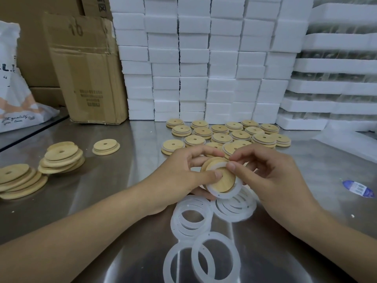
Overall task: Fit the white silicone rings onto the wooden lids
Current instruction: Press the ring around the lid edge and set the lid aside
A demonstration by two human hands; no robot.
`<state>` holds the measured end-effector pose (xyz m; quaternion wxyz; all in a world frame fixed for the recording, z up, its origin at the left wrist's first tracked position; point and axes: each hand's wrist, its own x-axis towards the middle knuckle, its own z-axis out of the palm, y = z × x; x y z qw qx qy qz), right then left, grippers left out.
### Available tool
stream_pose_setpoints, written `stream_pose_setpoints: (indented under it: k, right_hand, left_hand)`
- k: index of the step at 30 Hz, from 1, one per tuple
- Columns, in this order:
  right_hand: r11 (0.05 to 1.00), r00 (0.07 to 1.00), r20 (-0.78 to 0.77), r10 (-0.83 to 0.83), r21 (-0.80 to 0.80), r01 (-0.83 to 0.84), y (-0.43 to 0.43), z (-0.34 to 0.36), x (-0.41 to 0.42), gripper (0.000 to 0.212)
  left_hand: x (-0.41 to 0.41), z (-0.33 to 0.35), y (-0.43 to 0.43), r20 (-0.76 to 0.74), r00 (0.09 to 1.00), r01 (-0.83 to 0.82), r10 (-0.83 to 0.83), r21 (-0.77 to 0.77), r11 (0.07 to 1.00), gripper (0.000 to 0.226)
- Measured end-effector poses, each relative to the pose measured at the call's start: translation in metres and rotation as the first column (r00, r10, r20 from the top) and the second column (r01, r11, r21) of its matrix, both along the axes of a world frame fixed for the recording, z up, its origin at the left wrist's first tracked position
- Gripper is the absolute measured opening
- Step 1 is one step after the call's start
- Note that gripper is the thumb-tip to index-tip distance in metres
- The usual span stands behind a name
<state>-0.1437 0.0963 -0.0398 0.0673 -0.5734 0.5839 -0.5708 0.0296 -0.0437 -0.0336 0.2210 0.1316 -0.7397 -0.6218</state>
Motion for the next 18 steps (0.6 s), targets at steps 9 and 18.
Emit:
stream_pose_setpoints:
  k: [9, 18]
  right_hand:
    - [0.997, 0.996, -0.044, -0.076, -0.030, 0.075, 0.0009, 0.0012, -0.0010, 0.011]
    - [0.996, 0.996, -0.046, -0.081, -0.031, 0.079, 0.0011, 0.0019, -0.0016, 0.009]
  left_hand:
    - [0.0014, 0.0003, 0.0016, -0.027, 0.999, 0.017, -0.017, -0.009, 1.000, 0.023]
    - [0.0034, 0.0053, 0.0066, -0.029, 0.999, 0.043, -0.043, 0.002, 0.999, 0.024]
